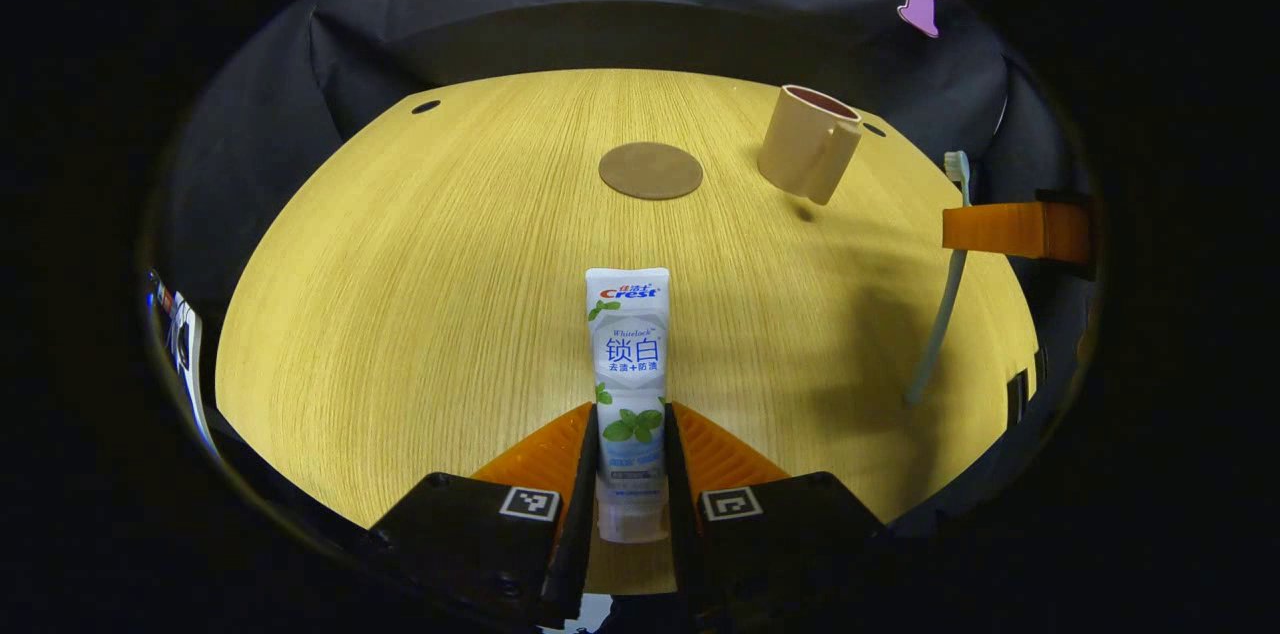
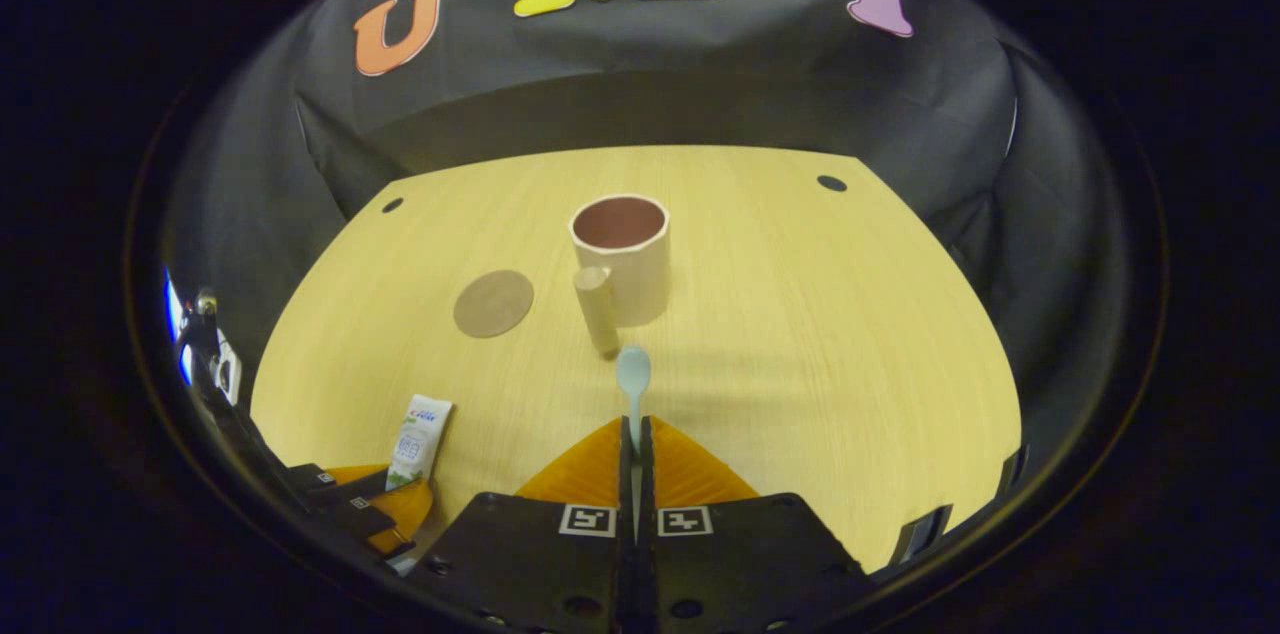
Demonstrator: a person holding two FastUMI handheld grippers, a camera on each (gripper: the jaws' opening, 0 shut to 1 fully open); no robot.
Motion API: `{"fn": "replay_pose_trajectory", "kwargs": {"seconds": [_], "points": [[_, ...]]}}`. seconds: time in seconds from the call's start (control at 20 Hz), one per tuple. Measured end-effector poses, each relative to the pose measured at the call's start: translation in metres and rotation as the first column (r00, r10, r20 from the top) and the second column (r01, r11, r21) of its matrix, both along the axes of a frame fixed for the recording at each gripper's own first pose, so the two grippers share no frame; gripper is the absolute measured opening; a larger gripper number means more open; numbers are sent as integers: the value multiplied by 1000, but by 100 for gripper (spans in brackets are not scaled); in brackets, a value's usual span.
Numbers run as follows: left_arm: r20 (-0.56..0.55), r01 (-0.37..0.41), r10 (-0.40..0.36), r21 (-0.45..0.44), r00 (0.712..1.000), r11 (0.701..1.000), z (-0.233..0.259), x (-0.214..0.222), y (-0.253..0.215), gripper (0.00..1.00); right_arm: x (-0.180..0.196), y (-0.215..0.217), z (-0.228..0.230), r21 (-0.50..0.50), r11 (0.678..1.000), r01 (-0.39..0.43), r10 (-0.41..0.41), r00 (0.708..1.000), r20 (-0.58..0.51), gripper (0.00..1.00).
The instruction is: Put the toothbrush and toothpaste on the desktop into the cup, then pick up the cup and place it on the coaster on the desktop.
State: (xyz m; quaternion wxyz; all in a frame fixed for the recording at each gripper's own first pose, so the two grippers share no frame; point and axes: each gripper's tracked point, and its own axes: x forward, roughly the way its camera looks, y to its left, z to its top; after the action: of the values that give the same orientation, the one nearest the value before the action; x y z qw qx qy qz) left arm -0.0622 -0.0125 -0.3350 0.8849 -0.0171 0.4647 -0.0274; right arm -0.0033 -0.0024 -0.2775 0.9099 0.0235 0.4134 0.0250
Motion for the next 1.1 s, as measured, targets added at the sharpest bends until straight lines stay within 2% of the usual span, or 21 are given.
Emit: {"fn": "replay_pose_trajectory", "kwargs": {"seconds": [0.05, 0.45, 0.75, 0.95, 1.1], "points": [[16, -1, 1, -2, 1000, 1000, 5, 3, 1, 38, 6, 1, 6, 2, 1000, -1, 1, 1000, 16, 1], [160, -41, 46, -38, 986, 998, 61, 46, 7, 37, 67, 1, 70, 51, 999, 2, -10, 986, 164, 0], [279, -78, 81, -21, 957, 997, 107, 78, 22, 37, 142, 15, 126, 92, 995, -37, 3, 938, 345, 0], [328, -84, 73, 17, 942, 996, 120, 86, 29, 37, 183, 27, 133, 77, 994, -80, 39, 901, 433, 0], [346, -93, 79, 23, 935, 995, 123, 93, 30, 37, 204, 34, 118, 60, 993, -99, 62, 892, 448, 0]]}}
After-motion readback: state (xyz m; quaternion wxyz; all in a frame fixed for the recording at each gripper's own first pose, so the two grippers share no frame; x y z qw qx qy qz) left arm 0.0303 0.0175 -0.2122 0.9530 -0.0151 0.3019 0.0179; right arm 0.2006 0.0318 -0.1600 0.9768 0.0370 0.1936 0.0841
